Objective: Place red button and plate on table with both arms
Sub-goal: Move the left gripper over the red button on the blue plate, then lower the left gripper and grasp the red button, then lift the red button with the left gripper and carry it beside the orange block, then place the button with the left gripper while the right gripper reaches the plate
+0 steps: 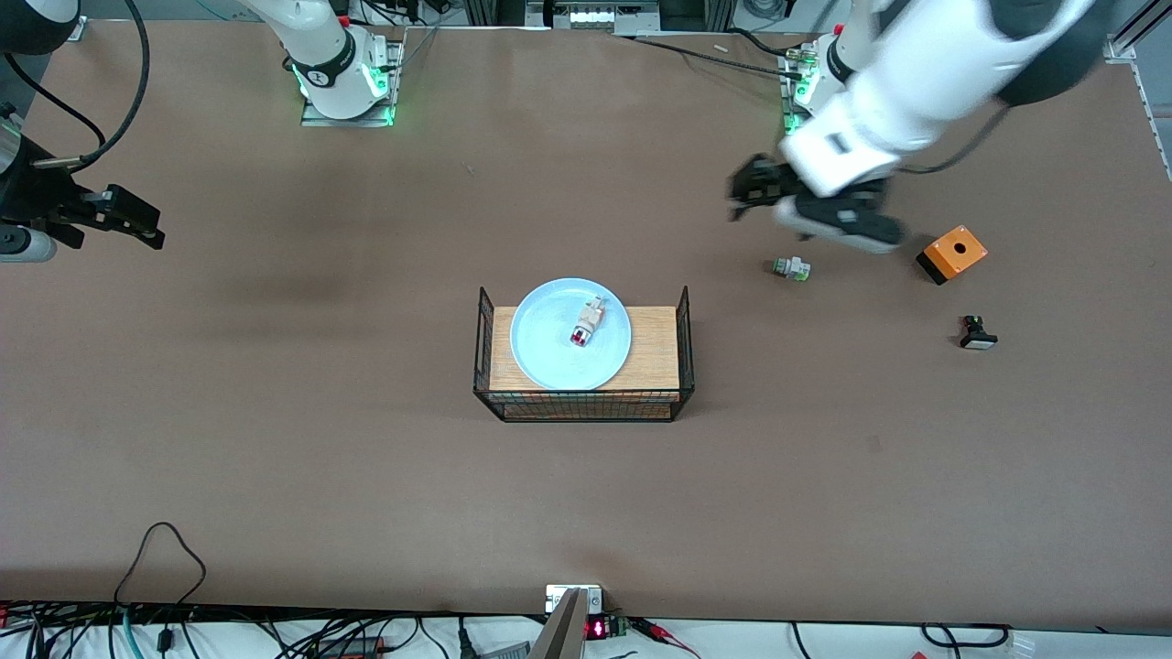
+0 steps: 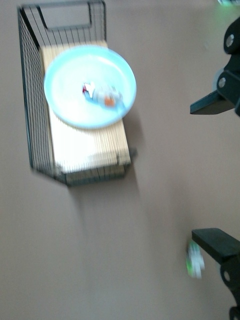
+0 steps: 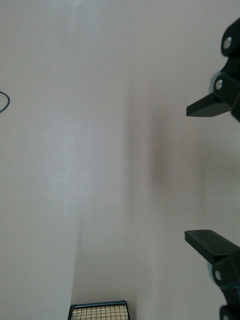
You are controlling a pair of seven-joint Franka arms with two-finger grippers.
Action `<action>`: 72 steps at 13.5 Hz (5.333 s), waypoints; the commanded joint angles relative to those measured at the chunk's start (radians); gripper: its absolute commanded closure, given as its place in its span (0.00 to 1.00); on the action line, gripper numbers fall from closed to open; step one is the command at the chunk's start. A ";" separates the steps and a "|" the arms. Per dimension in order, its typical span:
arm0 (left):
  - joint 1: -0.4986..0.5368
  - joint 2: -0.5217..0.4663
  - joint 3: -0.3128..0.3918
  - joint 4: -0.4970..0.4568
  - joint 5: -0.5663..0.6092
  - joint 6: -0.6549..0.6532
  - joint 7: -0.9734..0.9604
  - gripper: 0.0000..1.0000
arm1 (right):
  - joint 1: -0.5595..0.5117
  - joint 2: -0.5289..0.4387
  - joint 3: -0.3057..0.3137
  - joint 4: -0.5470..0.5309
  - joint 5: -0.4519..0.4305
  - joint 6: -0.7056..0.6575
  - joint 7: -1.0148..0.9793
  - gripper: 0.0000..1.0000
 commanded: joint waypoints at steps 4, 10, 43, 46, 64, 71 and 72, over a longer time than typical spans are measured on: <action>-0.248 0.355 0.011 0.322 0.215 0.118 -0.302 0.00 | 0.002 0.001 -0.001 0.014 0.012 -0.007 0.008 0.00; -0.307 0.478 0.008 0.318 0.465 0.319 -0.390 0.00 | 0.009 0.000 0.001 0.016 0.012 -0.004 0.008 0.00; 0.187 0.109 0.023 0.023 0.364 -0.153 0.300 0.83 | 0.079 0.040 0.001 0.011 0.017 -0.018 0.059 0.00; 0.208 0.112 0.151 -0.110 0.364 -0.035 0.453 0.83 | 0.234 0.090 0.001 0.019 0.064 0.005 0.458 0.00; 0.305 0.414 0.216 -0.359 0.364 0.651 0.570 0.00 | 0.642 0.495 0.005 0.097 0.176 0.400 1.507 0.00; 0.310 0.195 0.102 -0.040 0.280 -0.081 0.367 0.00 | 0.657 0.517 0.005 0.097 0.175 0.495 1.593 0.66; 0.329 0.146 0.079 -0.008 0.275 -0.145 0.339 0.00 | 0.657 0.517 0.005 0.094 0.173 0.493 1.581 0.81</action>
